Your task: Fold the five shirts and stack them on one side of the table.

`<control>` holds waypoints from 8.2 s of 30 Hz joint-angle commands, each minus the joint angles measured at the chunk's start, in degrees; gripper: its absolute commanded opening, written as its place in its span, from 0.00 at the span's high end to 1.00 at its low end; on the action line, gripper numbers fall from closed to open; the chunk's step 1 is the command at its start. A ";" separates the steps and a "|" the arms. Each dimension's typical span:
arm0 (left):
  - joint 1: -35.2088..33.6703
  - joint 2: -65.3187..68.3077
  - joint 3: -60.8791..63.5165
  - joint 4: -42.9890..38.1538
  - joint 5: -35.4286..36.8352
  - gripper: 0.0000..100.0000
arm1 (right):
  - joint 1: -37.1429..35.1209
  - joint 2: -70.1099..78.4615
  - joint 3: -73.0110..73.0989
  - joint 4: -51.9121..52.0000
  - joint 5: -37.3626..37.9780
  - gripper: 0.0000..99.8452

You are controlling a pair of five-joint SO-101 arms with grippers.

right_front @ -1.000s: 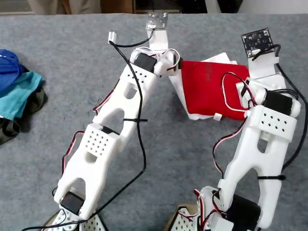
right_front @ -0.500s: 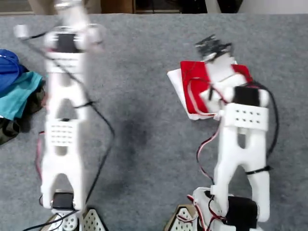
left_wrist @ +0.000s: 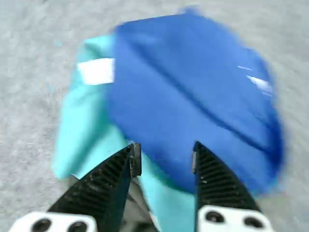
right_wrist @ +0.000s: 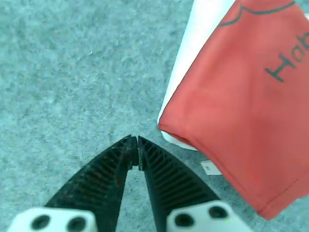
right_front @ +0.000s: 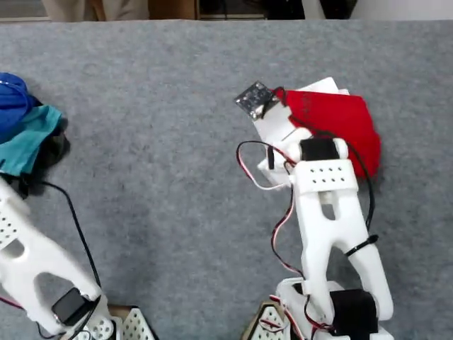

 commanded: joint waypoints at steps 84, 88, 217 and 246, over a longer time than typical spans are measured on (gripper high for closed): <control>35.87 -60.35 127.65 -47.91 -3.69 0.98 | -0.48 -2.42 10.51 -3.96 -2.99 1.00; 42.73 -75.65 136.18 -47.91 -3.69 0.98 | -0.40 -2.42 10.51 -4.04 -2.99 1.00; 11.16 -48.84 61.27 4.84 -3.25 0.98 | -12.35 55.08 -76.88 37.10 0.70 0.96; 0.97 -63.52 81.85 -34.20 -3.96 0.97 | -34.59 51.65 -86.73 35.52 6.15 0.74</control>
